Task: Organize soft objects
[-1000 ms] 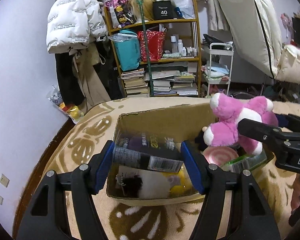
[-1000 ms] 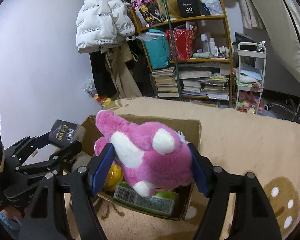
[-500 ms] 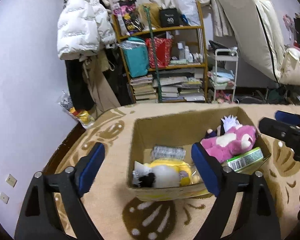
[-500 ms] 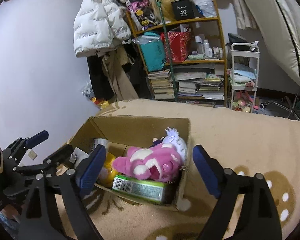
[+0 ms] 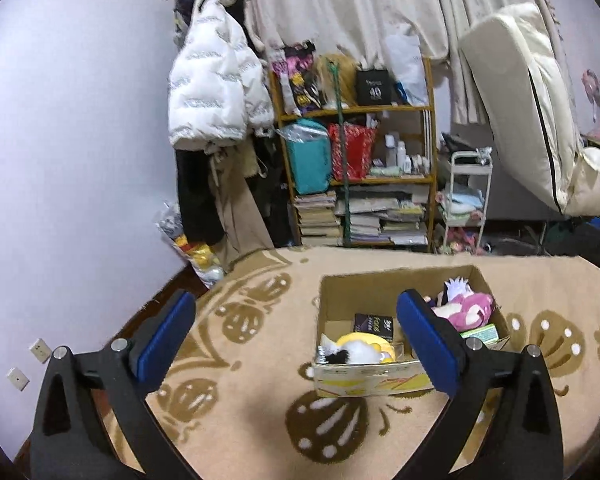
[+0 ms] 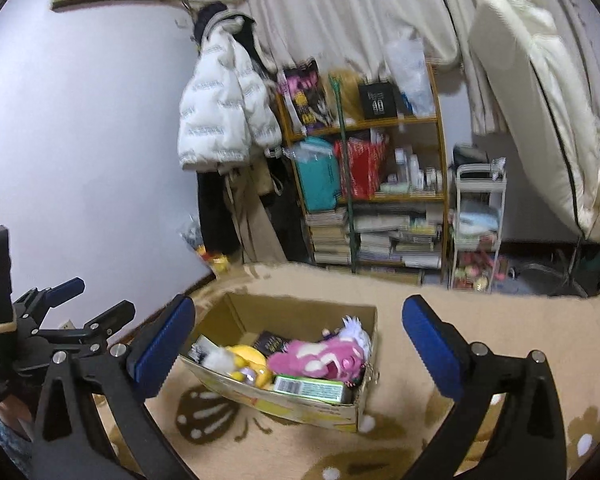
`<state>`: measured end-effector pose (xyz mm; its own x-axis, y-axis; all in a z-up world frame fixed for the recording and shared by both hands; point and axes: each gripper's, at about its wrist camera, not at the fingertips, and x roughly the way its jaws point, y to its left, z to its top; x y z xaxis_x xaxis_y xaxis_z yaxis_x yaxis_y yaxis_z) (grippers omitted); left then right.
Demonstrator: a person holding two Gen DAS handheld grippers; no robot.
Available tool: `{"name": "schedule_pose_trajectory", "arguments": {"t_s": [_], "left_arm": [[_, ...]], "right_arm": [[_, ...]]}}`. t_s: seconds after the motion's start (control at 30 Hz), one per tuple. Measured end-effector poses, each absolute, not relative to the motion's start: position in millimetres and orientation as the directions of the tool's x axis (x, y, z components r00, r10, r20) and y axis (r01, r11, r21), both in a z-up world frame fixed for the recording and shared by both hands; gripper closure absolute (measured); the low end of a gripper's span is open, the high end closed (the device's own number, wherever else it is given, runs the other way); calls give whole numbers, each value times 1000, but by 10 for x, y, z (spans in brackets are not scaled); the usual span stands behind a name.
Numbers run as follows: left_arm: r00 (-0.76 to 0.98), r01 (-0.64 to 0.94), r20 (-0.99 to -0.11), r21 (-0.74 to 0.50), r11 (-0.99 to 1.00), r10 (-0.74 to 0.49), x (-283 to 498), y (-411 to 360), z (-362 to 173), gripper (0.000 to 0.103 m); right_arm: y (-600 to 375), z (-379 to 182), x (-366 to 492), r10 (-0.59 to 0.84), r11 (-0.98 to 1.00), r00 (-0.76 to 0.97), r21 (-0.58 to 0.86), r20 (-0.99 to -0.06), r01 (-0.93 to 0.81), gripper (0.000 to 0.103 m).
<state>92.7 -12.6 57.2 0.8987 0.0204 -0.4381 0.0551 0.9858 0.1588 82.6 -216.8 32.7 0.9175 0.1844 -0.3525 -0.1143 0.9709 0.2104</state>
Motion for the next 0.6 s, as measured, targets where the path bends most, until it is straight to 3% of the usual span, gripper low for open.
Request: {"name": "schedule_pose_trajectory", "arguments": {"t_s": [0.33,0.6], "left_arm": [[945,32,-328,112,993,6,296,125,1074,3],[964,31,-265,109,994,-1,9,145,1091,3]], "right_arm": [[-2108,741,146,150,979,956,173,-253,-108,0],[-2094,755,-95,122,985,969,143,-213,-92,0]]}}
